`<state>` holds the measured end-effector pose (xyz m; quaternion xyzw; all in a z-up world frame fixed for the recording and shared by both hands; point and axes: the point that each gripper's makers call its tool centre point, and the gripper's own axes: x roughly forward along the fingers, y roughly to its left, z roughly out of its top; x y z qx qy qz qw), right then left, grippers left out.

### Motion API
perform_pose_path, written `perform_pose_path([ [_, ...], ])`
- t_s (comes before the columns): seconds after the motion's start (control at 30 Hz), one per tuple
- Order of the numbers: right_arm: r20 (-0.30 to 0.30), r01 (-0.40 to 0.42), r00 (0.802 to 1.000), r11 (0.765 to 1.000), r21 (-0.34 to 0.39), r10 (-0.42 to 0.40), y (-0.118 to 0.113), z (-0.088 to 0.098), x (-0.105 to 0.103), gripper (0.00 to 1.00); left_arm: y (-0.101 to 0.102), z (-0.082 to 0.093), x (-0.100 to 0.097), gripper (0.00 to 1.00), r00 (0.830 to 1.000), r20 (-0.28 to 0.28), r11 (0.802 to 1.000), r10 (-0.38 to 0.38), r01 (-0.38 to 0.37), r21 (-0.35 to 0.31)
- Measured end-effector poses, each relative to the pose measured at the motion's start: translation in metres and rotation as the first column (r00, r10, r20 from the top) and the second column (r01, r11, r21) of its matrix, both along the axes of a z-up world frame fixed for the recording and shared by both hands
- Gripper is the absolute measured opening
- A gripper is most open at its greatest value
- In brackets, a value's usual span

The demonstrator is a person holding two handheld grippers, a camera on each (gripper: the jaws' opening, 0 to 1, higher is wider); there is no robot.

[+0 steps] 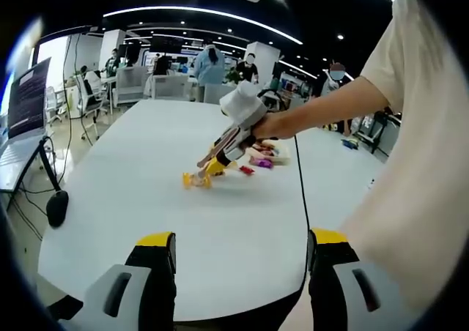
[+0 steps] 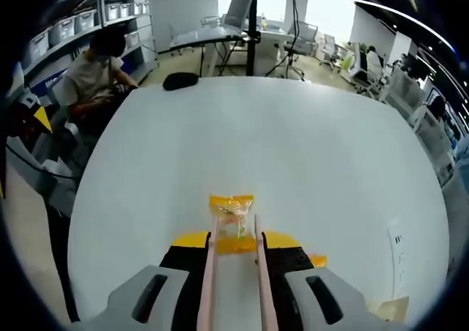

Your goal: Place the target food into the container with the food tongs after gripping and lifting it, then release it inside without dropping or visibly crushing the food.

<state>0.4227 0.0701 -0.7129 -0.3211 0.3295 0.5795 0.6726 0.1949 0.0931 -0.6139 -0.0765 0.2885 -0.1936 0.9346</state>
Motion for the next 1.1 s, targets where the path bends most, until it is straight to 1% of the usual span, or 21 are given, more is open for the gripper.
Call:
perform_pose_path([
  [0.1, -0.001, -0.011, 1.0, 1.0, -0.017, 0.011, 0.001, -0.004, 0.0, 0.26, 0.002, -0.001, 0.0, 0.72, 1.0, -0.001, 1.0, 0.006, -0.006, -0.007],
  [0.17, -0.027, -0.025, 0.999, 0.999, -0.03, 0.025, 0.002, -0.008, -0.004, 0.26, 0.002, -0.001, 0.0, 0.72, 1.0, -0.004, 1.0, 0.009, -0.009, -0.009],
  [0.23, -0.008, -0.046, 0.999, 0.998, -0.051, 0.046, 0.003, -0.013, -0.005, 0.26, 0.004, -0.001, 0.0, 0.72, 1.0, -0.002, 1.0, 0.015, -0.015, -0.011],
  [0.37, -0.003, -0.06, 0.998, 0.995, -0.083, 0.06, 0.004, -0.019, -0.007, 0.26, 0.009, -0.002, 0.0, 0.72, 1.0, -0.002, 0.999, 0.031, -0.031, -0.015],
  [0.47, -0.02, -0.068, 0.998, 0.994, -0.086, 0.066, 0.005, -0.02, -0.01, 0.27, 0.01, -0.005, -0.001, 0.72, 0.999, -0.008, 0.999, 0.031, -0.031, -0.017],
  [0.57, -0.022, -0.084, 0.996, 0.991, -0.107, 0.082, 0.004, -0.024, -0.013, 0.27, 0.011, -0.006, -0.001, 0.72, 1.0, -0.011, 0.999, 0.028, -0.028, -0.019],
  [0.7, -0.025, -0.095, 0.995, 0.989, -0.112, 0.093, 0.002, -0.026, -0.015, 0.27, 0.012, -0.006, 0.002, 0.72, 1.0, -0.009, 1.0, 0.025, -0.025, -0.019],
  [0.87, -0.021, -0.085, 0.996, 0.99, -0.108, 0.083, 0.002, -0.027, -0.012, 0.27, 0.011, -0.005, 0.003, 0.72, 1.0, -0.008, 1.0, 0.022, -0.022, -0.02],
  [1.0, -0.02, -0.081, 0.997, 0.991, -0.107, 0.079, 0.002, -0.028, -0.012, 0.27, 0.012, -0.003, 0.003, 0.65, 1.0, -0.004, 1.0, 0.026, -0.026, -0.017],
  [1.1, -0.022, -0.072, 0.997, 0.992, -0.101, 0.07, 0.003, -0.03, -0.011, 0.26, 0.014, -0.003, 0.003, 0.66, 0.999, -0.006, 0.999, 0.037, -0.037, -0.021],
])
